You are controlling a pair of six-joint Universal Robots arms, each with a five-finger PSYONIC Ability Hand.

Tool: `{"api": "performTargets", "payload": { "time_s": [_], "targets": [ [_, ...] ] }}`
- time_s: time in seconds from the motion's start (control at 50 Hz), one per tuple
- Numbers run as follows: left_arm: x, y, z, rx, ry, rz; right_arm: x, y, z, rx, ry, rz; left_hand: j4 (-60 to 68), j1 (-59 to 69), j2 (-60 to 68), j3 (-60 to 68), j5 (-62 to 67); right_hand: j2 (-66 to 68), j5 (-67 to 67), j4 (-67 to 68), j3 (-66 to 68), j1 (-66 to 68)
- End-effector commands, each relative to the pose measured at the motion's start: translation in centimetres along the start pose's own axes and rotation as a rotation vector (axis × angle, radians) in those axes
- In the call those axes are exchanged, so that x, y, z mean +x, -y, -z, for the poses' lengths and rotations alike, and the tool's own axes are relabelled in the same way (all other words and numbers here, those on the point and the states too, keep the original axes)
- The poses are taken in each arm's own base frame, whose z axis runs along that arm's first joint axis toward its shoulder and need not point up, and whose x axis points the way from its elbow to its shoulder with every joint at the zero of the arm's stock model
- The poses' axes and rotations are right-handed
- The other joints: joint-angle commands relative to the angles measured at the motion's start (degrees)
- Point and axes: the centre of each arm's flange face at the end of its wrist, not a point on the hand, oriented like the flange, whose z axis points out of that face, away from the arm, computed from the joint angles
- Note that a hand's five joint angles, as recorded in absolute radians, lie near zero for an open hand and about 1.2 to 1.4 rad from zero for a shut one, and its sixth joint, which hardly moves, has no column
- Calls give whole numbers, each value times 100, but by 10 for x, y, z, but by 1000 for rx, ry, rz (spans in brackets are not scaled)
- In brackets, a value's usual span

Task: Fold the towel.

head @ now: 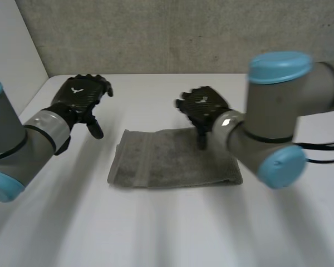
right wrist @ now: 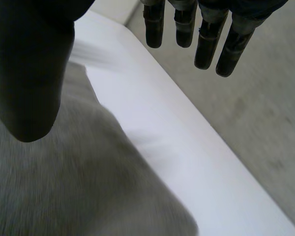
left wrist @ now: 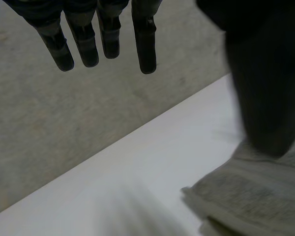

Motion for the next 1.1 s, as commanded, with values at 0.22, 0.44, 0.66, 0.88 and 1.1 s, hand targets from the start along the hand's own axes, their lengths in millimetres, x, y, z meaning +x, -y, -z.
{"api": "performTargets", "payload": {
  "time_s": [0.22, 0.44, 0.66, 0.88, 1.1],
  "targets": [
    [38, -7, 2, -15, -96, -7, 26, -117, 33, -246, -67, -119, -297, -335, -289, -268, -181, 2167, 2201, 2128, 2154, 2220],
    [38, -4, 4, -13, -94, -5, 27, -111, 20, -218, -65, -128, -280, -318, -272, -251, -164, 3290, 3323, 3251, 3276, 3342],
    [44, -30, 3, -86, -114, 9, 23, -114, 25, -225, -62, -162, 4918, 4879, 4925, 4946, 5034, 2056, 2090, 2017, 2042, 2109],
    [51, -81, -14, -208, -136, 26, 18, -120, 27, -218, -70, -178, 4632, 4594, 4639, 4660, 4748, 2124, 2157, 2085, 2110, 2176],
    [54, -92, -14, -238, -144, 28, 16, -125, 26, -205, -79, -209, 4110, 4072, 4118, 4139, 4226, 2309, 2342, 2270, 2295, 2361]
  ]
}}
